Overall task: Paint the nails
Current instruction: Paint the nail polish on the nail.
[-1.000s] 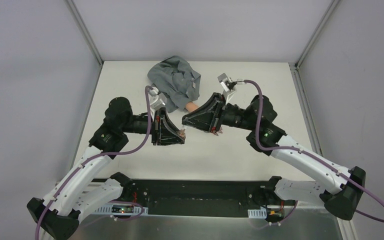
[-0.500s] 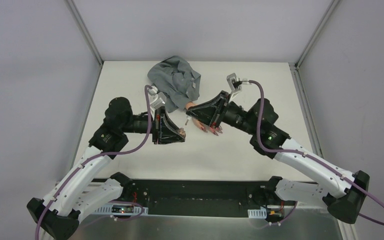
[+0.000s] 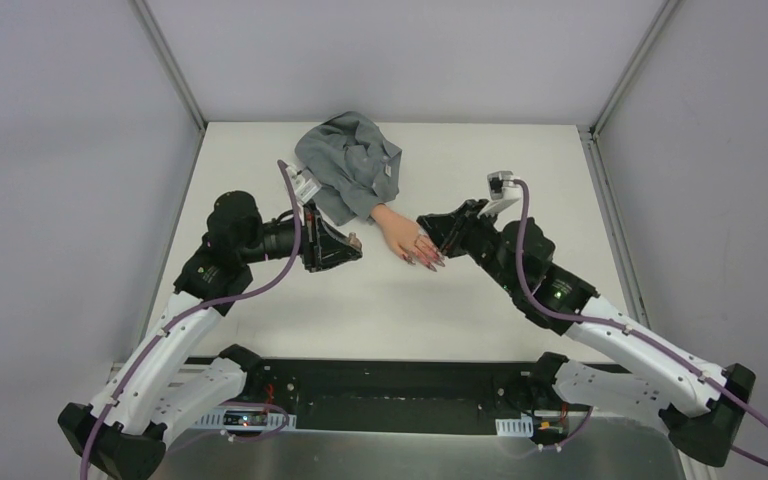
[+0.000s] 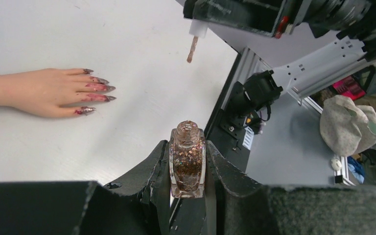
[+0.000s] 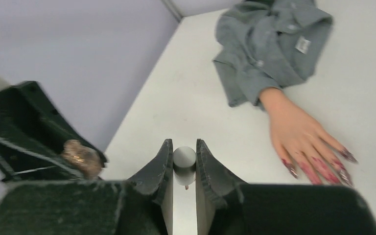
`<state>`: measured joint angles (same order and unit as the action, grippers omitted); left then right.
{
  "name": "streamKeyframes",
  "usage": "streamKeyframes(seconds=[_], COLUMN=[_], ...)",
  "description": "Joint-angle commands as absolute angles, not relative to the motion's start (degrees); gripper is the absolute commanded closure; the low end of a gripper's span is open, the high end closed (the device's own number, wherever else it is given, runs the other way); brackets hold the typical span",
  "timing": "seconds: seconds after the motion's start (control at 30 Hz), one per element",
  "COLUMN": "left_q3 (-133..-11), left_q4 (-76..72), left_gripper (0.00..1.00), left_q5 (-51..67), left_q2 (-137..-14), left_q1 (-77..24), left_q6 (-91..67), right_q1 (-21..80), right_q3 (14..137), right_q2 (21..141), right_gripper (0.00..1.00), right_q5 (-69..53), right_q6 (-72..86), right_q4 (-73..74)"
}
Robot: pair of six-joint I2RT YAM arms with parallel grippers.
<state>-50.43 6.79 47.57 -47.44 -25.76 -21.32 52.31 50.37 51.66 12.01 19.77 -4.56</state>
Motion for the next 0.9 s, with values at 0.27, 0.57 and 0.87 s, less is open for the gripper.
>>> streamKeyframes(seconds=[0.27, 0.57, 0.87], left_q3=[-50.1, -50.4, -50.2], left_q4=[6.9, 7.0, 8.0], left_gripper=[1.00, 1.00, 1.00], left_q5=[41.9, 42.6, 38.6], left_q2=[-46.1, -48.5, -49.7], left_q1=[-25.2, -24.0, -21.2], left_q6=[-18.6, -18.6, -19.9], right_q1=[56.2, 56.0, 53.3], right_q3=[27.4, 15.2, 11.2], right_q2=[47.4, 50.0, 54.2], right_gripper=[1.00, 1.00, 1.00], right_q5=[33.3, 39.4, 39.6], right_q6=[16.6, 19.7, 21.6], right_q4=[-20.7, -34.1, -42.0])
